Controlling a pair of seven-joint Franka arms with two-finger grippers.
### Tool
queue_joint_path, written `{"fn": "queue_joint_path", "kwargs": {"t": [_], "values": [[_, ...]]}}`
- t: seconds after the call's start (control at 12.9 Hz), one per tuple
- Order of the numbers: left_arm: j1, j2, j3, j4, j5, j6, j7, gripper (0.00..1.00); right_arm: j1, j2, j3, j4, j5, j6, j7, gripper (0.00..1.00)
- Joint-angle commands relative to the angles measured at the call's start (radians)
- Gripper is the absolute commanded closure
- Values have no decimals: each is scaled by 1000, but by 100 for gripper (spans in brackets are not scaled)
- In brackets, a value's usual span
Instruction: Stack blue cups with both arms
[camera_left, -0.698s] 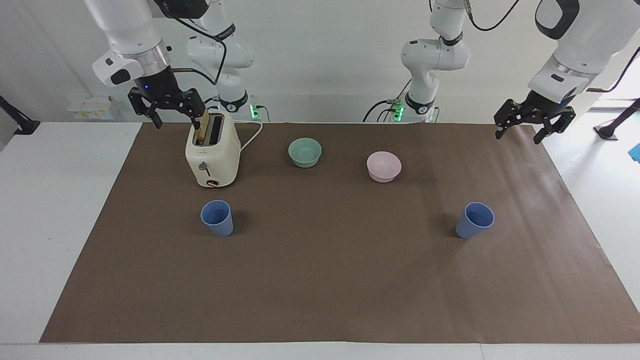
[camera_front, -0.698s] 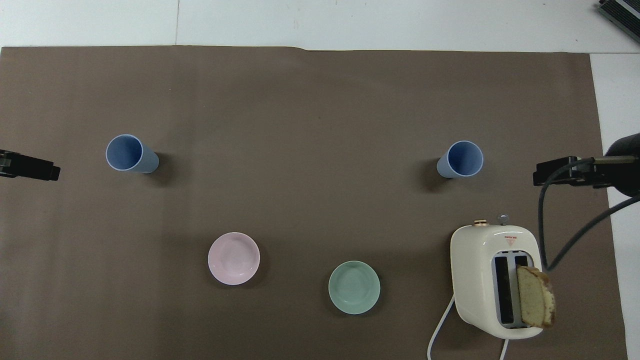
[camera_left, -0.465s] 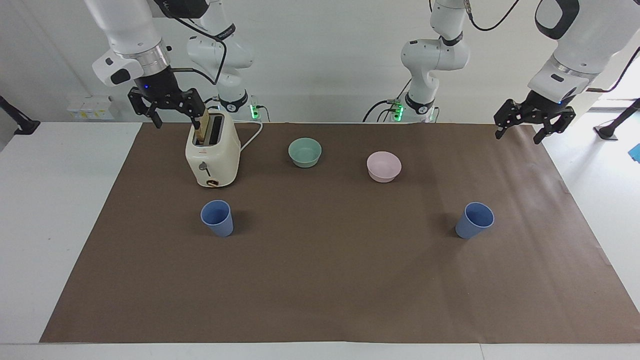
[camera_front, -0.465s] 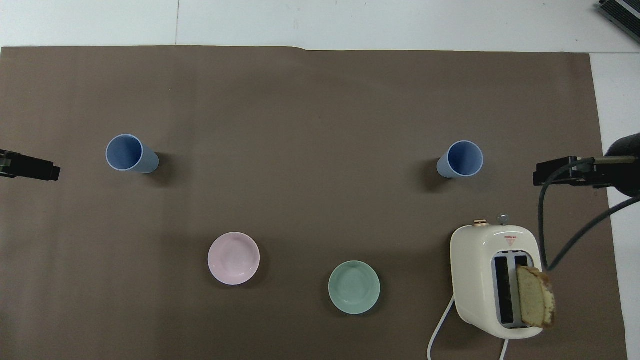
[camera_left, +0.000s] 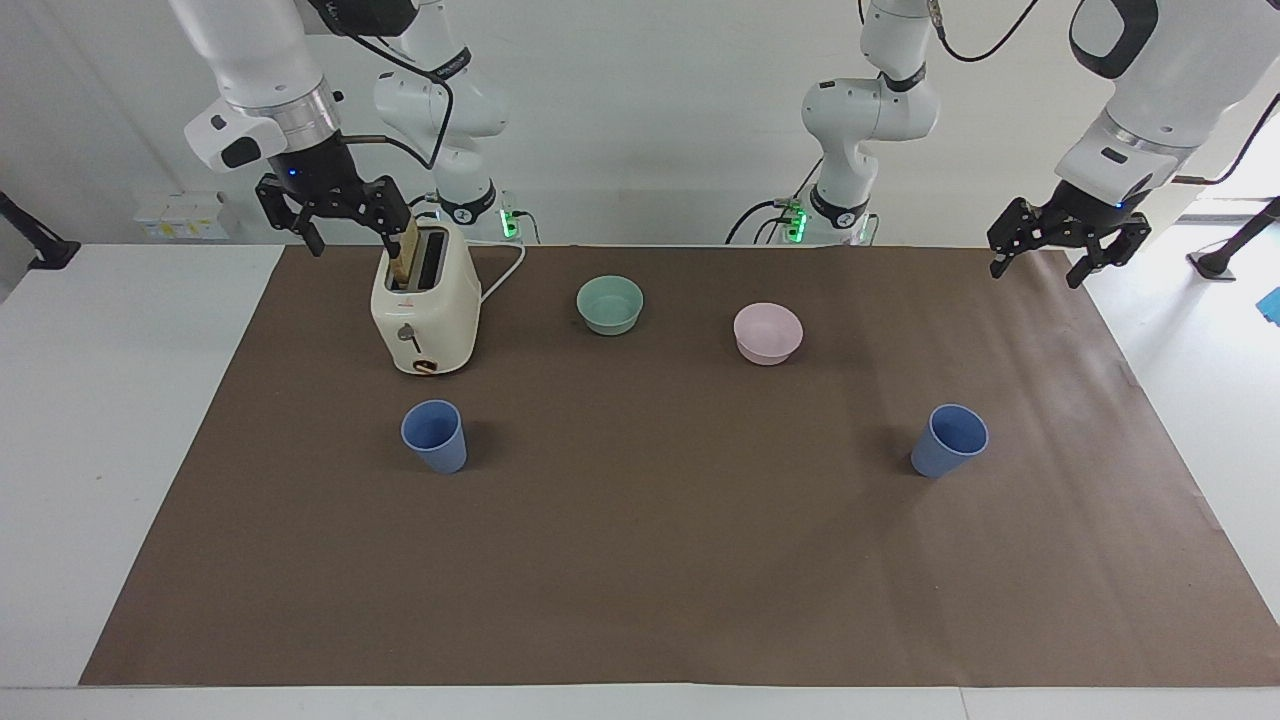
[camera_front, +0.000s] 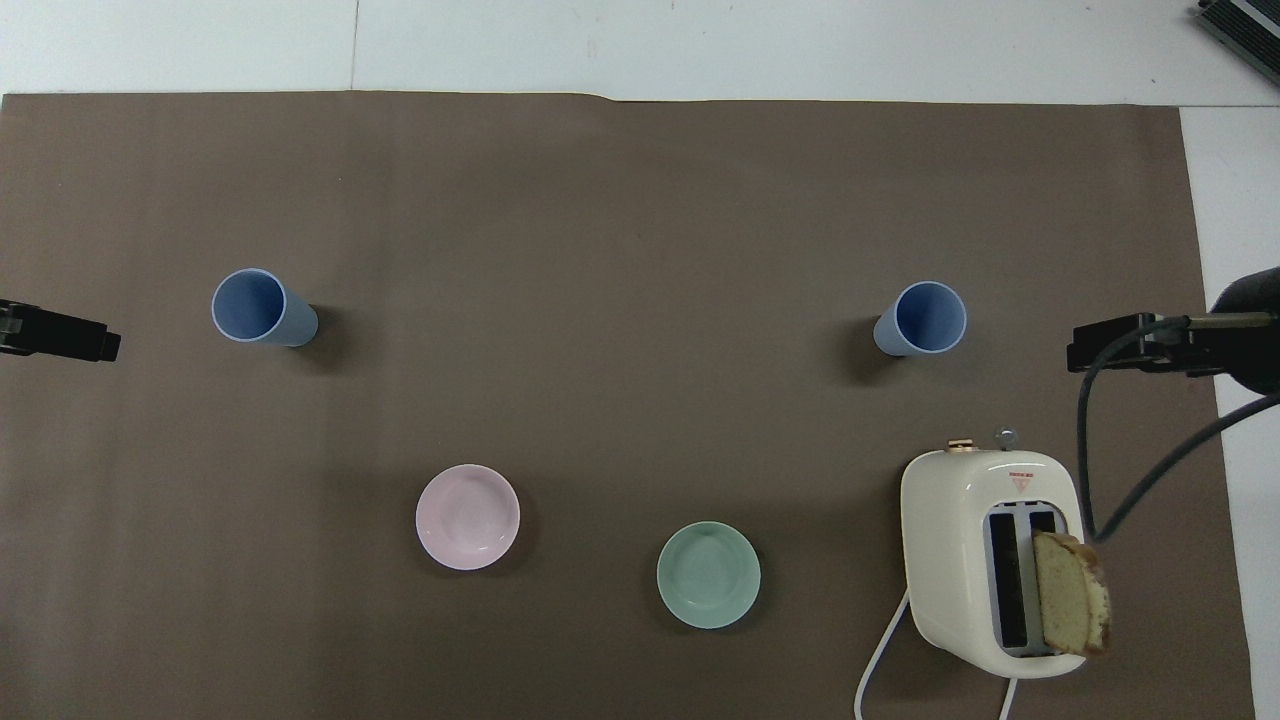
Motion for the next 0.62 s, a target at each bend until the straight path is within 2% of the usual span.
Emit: {"fn": "queue_joint_path", "kwargs": {"t": [0.0, 0.54], "values": [[1, -30, 3, -9, -8, -4, -2, 0, -6, -23, 1, -27, 23, 12, -1, 0], [11, -51, 12, -6, -2, -85, -2, 0, -6, -23, 1, -27, 23, 11, -3, 0]]}}
